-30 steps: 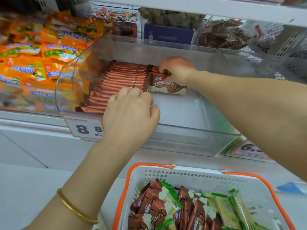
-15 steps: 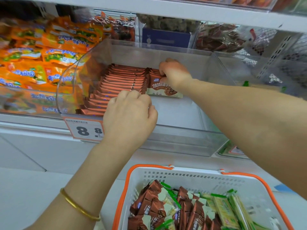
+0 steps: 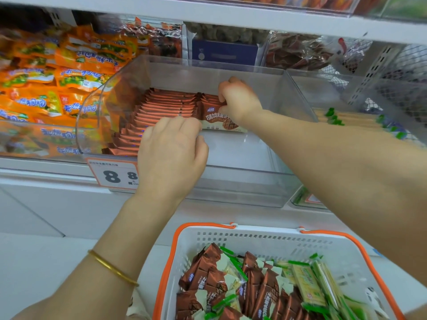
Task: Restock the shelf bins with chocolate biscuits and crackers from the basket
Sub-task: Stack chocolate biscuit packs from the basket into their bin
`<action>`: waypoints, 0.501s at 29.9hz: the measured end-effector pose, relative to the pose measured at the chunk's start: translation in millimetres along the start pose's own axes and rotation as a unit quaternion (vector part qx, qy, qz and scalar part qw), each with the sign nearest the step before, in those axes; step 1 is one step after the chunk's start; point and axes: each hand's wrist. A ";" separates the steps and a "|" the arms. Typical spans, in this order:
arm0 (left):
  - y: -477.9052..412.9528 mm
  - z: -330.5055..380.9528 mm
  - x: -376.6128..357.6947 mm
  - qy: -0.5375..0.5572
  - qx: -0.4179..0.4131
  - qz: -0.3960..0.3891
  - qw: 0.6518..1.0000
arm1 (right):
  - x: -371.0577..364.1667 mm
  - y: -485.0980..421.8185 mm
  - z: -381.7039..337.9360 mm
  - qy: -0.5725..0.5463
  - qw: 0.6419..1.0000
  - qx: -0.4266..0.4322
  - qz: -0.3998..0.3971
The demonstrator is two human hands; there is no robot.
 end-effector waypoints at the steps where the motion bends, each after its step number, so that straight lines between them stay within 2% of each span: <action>1: 2.1 2.7 2.9 -0.002 -0.011 0.014 1.000 | 6.3 4.2 -4.3 -0.031 1.000 -0.004 -0.001; 4: 12.7 19.9 15.0 -0.003 -0.060 0.054 0.997 | 38.8 30.4 -20.0 -0.111 0.993 0.019 0.025; 6: 25.7 36.0 18.9 0.015 -0.092 0.043 0.995 | 64.6 72.0 -24.6 -0.157 0.984 0.043 0.067; 10: 56.0 53.0 15.6 0.058 -0.090 -0.030 0.994 | 79.2 197.2 -16.3 -0.371 0.919 0.021 0.134; 13: 68.4 54.7 9.7 0.053 -0.126 -0.033 0.990 | 40.2 270.5 2.3 -0.399 0.912 -0.051 0.079; 15: 75.1 59.1 3.1 0.067 -0.153 -0.042 0.985 | -1.9 293.8 25.5 -0.320 0.944 -0.072 -0.021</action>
Point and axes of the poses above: each hand's wrist, its own y-axis away from the middle knuckle, its own x-axis out of the back of the hand, z = x × y, and after that the axes turned 4 degrees about -x, right-handed
